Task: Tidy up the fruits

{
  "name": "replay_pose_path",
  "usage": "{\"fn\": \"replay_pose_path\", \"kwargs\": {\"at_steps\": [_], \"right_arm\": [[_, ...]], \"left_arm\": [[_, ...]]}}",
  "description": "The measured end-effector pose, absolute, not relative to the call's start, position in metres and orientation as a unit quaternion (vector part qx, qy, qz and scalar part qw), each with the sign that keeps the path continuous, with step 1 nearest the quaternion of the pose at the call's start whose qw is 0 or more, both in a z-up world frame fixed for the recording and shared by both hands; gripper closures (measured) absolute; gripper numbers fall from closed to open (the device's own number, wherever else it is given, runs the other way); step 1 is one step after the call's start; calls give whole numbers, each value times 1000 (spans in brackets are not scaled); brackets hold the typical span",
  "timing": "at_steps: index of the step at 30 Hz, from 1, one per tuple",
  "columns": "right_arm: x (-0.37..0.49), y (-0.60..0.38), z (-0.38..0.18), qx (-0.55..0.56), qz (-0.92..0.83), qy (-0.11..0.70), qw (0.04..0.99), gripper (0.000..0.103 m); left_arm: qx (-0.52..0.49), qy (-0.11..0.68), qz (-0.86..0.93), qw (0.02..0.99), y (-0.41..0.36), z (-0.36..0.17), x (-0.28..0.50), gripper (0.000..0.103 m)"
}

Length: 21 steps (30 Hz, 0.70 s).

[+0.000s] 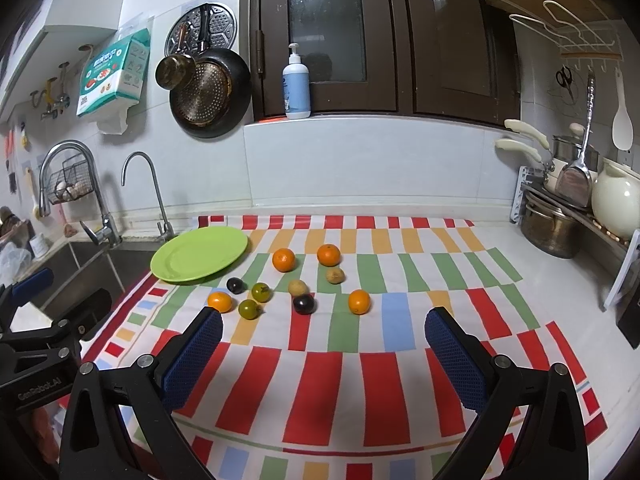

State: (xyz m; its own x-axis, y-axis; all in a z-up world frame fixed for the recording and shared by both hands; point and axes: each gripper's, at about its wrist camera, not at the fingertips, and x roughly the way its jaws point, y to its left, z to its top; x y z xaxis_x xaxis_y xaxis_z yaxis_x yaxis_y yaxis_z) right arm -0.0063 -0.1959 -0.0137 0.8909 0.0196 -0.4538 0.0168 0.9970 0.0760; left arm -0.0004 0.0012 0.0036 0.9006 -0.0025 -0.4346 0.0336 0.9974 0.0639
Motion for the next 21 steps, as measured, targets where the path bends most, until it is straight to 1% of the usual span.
{"fn": "replay_pose_path", "kwargs": {"at_steps": [21], "right_arm": [[-2, -189, -15, 34, 5, 236, 971, 0]], "left_arm": [[36, 225, -9, 974, 3, 1, 4, 0]]}}
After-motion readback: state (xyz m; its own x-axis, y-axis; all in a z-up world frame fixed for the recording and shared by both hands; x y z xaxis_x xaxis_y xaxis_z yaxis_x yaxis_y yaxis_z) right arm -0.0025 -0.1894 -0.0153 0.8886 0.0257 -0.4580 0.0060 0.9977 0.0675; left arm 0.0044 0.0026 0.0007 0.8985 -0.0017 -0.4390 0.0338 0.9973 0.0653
